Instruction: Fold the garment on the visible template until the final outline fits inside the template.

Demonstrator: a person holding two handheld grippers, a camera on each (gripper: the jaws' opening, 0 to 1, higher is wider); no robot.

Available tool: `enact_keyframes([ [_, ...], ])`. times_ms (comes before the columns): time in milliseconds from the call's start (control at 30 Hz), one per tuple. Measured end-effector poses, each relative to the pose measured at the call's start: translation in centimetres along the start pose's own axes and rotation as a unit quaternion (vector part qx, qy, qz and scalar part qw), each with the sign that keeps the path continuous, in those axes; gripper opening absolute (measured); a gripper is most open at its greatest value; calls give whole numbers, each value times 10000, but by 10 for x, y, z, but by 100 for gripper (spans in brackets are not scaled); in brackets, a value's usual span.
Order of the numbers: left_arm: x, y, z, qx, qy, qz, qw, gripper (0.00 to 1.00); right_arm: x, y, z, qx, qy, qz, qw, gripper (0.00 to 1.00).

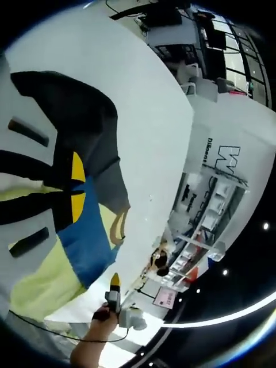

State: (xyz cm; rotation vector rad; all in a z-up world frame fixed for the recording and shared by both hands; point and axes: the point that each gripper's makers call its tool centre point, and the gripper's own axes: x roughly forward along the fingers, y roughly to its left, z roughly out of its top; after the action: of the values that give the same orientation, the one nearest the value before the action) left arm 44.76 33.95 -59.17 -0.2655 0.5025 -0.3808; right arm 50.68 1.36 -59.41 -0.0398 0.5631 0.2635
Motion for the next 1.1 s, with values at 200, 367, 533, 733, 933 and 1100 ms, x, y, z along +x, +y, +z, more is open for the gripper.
enact_keyframes([
  [200, -14, 1, 0, 97, 80, -33, 9999, 0, -11, 10, -9, 94, 32, 248, 9996, 0],
  [367, -23, -1, -4, 209, 131, -44, 9997, 0, -19, 17, -9, 28, -8, 384, 9993, 0],
  [533, -37, -6, -16, 424, 295, -85, 9986, 0, -31, 23, -8, 25, 7, 452, 9990, 0],
  [733, -54, 0, -24, 454, 324, 45, 9984, 0, -44, 33, -11, 62, 4, 658, 9978, 0],
  [933, -67, 12, -22, 307, 103, 241, 9992, 0, -56, 44, -13, -77, 47, 721, 9974, 0],
  [1100, -78, 21, -24, 410, 81, 517, 9978, 0, -63, 53, -12, -94, 16, 758, 9971, 0],
])
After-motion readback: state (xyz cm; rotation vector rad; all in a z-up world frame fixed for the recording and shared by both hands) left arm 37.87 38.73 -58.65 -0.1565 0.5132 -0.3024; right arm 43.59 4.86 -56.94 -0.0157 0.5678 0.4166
